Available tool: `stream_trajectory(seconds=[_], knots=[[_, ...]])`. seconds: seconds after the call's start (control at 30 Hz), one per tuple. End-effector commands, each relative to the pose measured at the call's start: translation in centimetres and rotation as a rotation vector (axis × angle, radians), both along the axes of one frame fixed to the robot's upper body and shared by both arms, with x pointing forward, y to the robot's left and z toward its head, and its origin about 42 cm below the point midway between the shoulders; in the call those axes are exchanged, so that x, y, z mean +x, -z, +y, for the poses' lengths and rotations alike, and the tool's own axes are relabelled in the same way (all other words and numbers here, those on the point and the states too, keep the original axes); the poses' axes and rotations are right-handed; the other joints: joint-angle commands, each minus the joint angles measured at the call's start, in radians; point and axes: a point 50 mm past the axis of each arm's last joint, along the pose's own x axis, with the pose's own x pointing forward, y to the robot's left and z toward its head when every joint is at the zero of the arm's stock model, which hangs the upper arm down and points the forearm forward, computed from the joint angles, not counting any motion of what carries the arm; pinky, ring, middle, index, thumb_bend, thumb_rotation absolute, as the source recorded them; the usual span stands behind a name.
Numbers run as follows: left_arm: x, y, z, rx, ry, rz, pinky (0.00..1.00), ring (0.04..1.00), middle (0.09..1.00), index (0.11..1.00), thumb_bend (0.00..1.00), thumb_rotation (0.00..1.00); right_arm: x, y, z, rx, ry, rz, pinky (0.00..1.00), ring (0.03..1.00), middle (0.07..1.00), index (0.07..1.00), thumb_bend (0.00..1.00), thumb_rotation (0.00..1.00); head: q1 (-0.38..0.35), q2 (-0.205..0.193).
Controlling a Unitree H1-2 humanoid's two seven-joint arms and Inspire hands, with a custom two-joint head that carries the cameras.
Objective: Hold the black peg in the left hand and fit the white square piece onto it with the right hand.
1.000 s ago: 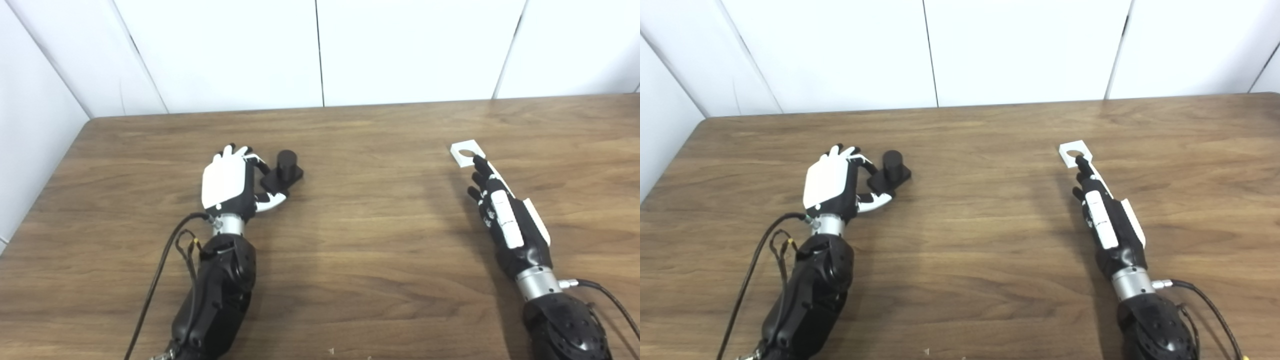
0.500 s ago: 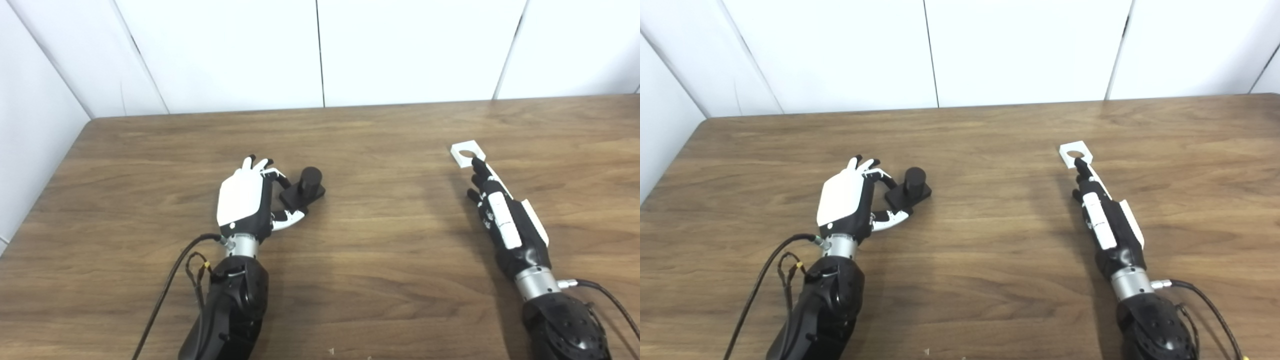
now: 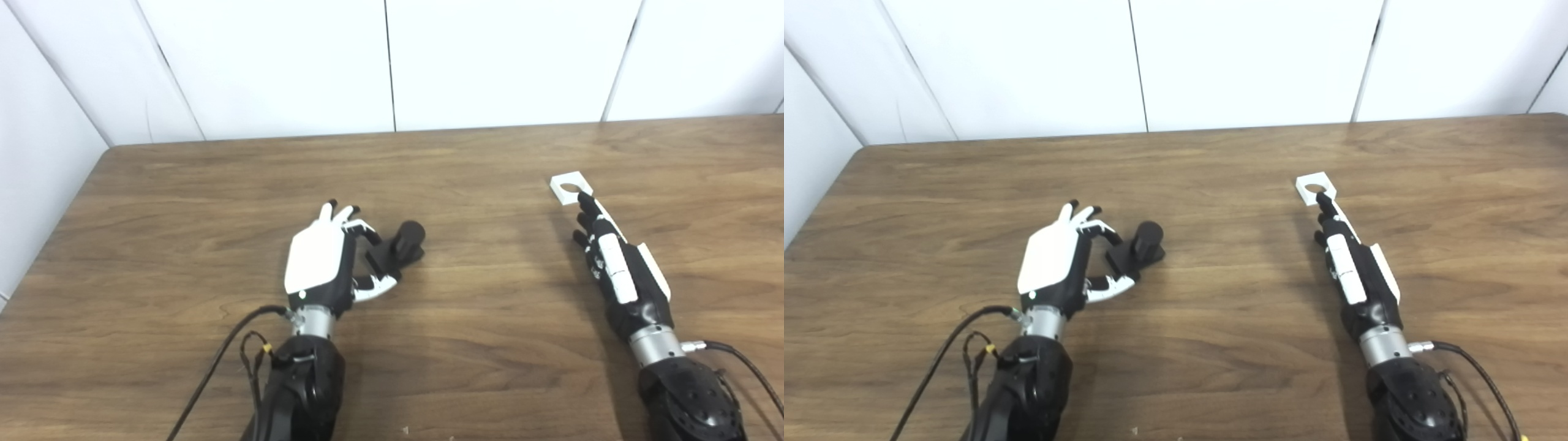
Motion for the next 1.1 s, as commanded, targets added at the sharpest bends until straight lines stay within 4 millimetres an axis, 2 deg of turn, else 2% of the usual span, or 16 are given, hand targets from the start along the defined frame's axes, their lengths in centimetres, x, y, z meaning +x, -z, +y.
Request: stream_trajectory(seconds=[0.0, 0.33, 0.5, 0.8, 1.0, 1.07], knots=[[0.3, -1.8, -0.6, 0.002, 0.030, -0.093, 0.93, 1.000, 0.907, 0.564, 0.56, 0.27, -0.1, 0.4, 0.4, 0.012, 0.004, 0.000, 0.97, 1.000, 1.000, 0.960, 0.59, 0.93, -0.001, 0.001], [0.6, -0.5, -0.5, -0.011, 0.007, -0.062, 0.95, 1.000, 0.907, 0.552, 0.55, 0.21, -0.2, 0.2, 0.4, 0.028, -0.002, -0.009, 0.98, 1.000, 1.000, 0.965, 0.58, 0.92, -0.009, 0.002], [0.3, 0.1, -0.4, -0.019, 0.008, -0.046, 0.95, 1.000, 0.898, 0.557, 0.55, 0.26, -0.1, 0.0, 0.3, 0.028, -0.003, -0.007, 0.98, 1.000, 1.000, 0.962, 0.57, 0.91, -0.014, 0.002], [-1.7, 0.2, -1.2, -0.061, 0.035, -0.025, 0.96, 1.000, 0.899, 0.565, 0.55, 0.25, 0.0, -0.2, 0.2, 0.003, -0.005, -0.011, 0.97, 1.000, 0.998, 0.963, 0.59, 0.93, -0.030, 0.007], [-3.2, 0.3, -1.6, -0.074, 0.060, -0.022, 0.95, 1.000, 0.897, 0.566, 0.55, 0.28, 0.1, -0.2, 0.4, 0.000, -0.008, -0.010, 0.99, 1.000, 1.000, 0.968, 0.59, 0.93, -0.034, 0.009], [-3.6, 0.2, -1.8, -0.081, 0.064, -0.022, 0.94, 1.000, 0.901, 0.572, 0.55, 0.25, 0.2, -0.3, 0.5, -0.005, -0.007, -0.013, 0.99, 1.000, 1.000, 0.963, 0.59, 0.94, -0.036, 0.010]])
